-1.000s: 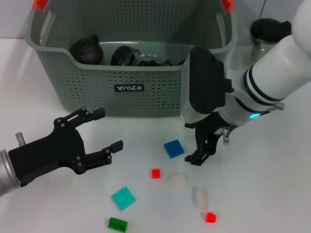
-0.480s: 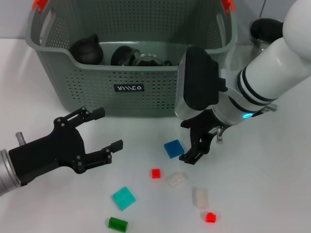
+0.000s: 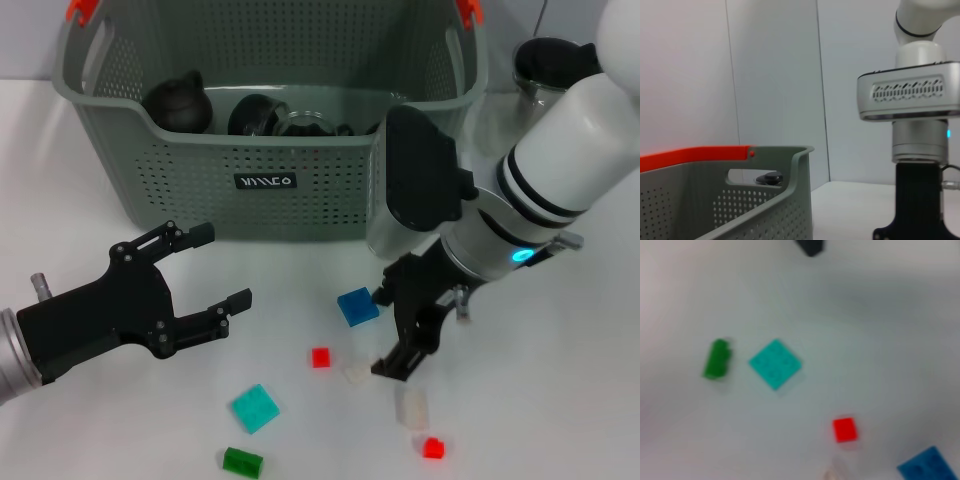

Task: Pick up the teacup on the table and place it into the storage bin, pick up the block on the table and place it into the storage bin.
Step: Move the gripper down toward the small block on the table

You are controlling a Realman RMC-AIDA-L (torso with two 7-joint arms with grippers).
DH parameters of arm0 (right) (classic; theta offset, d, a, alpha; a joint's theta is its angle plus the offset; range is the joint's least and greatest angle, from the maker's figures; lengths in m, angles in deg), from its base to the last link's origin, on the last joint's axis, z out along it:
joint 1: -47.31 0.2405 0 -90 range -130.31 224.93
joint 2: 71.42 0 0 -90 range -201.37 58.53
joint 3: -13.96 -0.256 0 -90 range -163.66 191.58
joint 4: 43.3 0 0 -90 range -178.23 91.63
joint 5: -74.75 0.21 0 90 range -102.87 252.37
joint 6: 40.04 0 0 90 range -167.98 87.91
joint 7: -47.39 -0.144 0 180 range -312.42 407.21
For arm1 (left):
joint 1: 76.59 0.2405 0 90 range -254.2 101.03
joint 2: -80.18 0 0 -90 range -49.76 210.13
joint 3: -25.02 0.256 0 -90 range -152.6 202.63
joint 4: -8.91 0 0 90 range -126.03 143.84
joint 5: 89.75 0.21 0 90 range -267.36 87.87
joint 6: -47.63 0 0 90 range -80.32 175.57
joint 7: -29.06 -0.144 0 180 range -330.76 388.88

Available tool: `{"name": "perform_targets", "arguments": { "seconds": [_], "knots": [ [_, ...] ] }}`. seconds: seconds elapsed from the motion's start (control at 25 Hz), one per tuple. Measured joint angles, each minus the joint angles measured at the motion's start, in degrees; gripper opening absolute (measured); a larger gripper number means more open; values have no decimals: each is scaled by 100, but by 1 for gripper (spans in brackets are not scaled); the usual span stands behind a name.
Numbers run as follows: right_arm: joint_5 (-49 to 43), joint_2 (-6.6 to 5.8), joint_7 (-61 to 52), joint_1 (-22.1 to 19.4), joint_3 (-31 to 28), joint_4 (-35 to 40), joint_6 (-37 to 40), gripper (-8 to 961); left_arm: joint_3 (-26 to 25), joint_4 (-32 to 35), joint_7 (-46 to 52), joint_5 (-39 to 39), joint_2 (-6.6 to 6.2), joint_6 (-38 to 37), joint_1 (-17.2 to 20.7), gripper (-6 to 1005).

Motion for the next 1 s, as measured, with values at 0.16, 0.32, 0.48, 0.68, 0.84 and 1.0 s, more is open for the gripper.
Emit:
{"name": "perform_targets", "arguments": {
  "seconds": [0.16,0.32,0.48,0.68,0.84,1.0],
  "knots": [
    [3,35,35,-59,128,78,166,922,2,0,-7,0,2,16,3,828],
    [39,60,23,-60,412,32,-14,921,4,0,-9,0,10,24,3,828],
    [244,67,1,-62,750,-68,-329,917,5,0,-10,0,10,28,8,828],
    [450,68,18,-7,881,-239,-522,901,5,0,-11,0,9,31,10,828],
    [470,68,-42,-23,1021,-260,-628,879,5,-5,-11,0,9,31,7,828],
    [472,68,-51,-17,1075,-325,-637,857,5,-7,-11,0,9,31,3,828]
  ]
}}
